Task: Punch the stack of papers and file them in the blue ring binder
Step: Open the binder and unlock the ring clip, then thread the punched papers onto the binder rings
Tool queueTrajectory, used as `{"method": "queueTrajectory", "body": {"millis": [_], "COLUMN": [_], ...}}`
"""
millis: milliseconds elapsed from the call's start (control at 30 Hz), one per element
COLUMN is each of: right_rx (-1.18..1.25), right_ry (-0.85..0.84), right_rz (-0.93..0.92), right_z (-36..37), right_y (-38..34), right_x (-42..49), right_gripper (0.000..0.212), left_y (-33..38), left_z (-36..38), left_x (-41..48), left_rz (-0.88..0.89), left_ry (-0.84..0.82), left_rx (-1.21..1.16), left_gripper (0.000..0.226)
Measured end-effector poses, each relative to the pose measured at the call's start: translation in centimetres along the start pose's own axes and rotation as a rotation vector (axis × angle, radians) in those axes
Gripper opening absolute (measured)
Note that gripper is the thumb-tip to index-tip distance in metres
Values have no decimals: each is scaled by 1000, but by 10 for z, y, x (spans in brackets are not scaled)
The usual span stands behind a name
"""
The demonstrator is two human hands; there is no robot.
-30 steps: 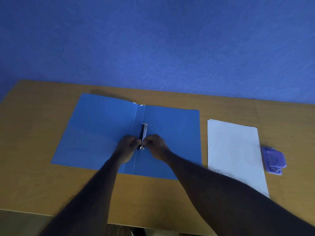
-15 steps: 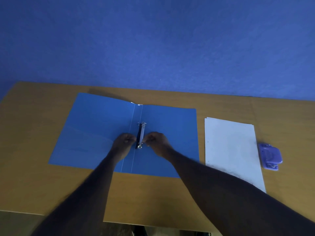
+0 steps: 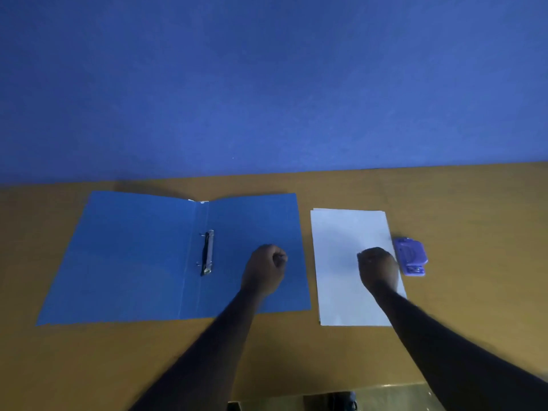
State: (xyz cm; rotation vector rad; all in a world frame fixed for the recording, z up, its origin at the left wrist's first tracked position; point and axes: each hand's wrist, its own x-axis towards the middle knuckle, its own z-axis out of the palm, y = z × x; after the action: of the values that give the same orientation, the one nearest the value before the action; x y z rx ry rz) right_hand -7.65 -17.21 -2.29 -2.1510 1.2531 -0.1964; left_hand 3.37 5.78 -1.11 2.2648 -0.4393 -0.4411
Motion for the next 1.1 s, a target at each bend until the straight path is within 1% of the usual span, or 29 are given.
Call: {"method": "queueTrajectory", "body": {"millis": [67, 167, 200, 267, 333, 433, 533, 633, 667, 833, 1000, 1100], "right_rx": [-52, -109, -109, -100, -85, -53, -57, -96, -103, -97, -87, -92], "right_ry": [56, 59, 46, 8, -1, -5, -4, -16, -28, -69, -115, -157], "right_rz": [122, 299, 332, 338, 331, 353, 410, 454, 462, 507, 518, 514], "right_z": [-18, -28, -31, -30, -31, -29, -28, -27, -25, -16, -15, -14], "right_y": [27, 50, 56, 59, 61, 58, 48, 42, 42, 45, 44, 45], "right_x": [7, 8, 8, 6, 8, 11, 10, 7, 8, 17, 21, 25], "right_gripper": [26, 48, 55, 67, 73, 76, 85, 98, 100, 97, 87, 84], "left_y": [18, 33, 38, 40, 46, 54, 57, 56, 57, 60, 64, 64], "left_z": [27, 54, 63, 73, 80, 84, 86, 87, 87, 86, 85, 84], "left_x": [-3, -10, -10, -12, -12, -10, -9, -10, -10, -9, -10, -13], "left_rz": [51, 87, 75, -12, -72, -153, -205, -154, -130, -116, -144, -127], "left_ry": [-105, -224, -238, -254, -241, -214, -176, -169, -169, -162, -157, -158], "left_rx": [48, 170, 176, 114, 48, -63, -126, -95, -82, -53, -54, -42], "left_gripper": [16, 26, 32, 45, 49, 46, 38, 12, 11, 8, 25, 16]}}
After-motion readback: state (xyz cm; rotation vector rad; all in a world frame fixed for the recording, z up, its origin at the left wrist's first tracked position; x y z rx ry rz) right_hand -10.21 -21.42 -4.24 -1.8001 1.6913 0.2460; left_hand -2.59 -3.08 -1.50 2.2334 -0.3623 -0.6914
